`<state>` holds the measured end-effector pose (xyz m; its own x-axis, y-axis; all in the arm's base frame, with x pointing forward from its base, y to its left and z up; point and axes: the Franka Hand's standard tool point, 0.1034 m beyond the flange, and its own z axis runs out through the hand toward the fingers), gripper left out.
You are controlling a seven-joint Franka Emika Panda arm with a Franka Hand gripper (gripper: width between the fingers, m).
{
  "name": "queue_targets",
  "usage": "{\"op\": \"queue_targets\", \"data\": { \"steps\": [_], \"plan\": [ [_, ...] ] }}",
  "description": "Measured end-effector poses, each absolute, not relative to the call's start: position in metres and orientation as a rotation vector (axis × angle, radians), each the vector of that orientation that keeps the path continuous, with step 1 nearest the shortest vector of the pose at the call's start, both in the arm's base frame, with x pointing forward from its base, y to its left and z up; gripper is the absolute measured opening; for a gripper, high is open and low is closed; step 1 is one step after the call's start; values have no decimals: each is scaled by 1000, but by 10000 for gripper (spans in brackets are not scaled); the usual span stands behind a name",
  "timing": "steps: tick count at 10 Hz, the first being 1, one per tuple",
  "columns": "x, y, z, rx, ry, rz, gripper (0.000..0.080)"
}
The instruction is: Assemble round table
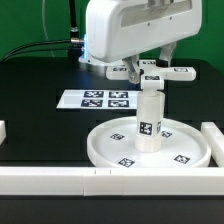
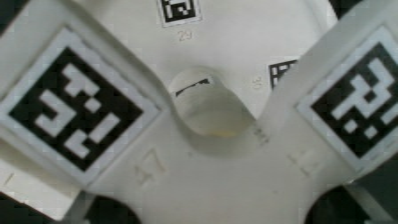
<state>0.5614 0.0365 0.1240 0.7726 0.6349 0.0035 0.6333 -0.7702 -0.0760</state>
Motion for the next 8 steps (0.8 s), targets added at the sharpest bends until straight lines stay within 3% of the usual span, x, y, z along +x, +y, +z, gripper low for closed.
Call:
{"op": "queue_targets", "data": {
  "steps": [8],
  "plan": [
    [551,37,104,-2878,-1034,87,445]
  ]
}}
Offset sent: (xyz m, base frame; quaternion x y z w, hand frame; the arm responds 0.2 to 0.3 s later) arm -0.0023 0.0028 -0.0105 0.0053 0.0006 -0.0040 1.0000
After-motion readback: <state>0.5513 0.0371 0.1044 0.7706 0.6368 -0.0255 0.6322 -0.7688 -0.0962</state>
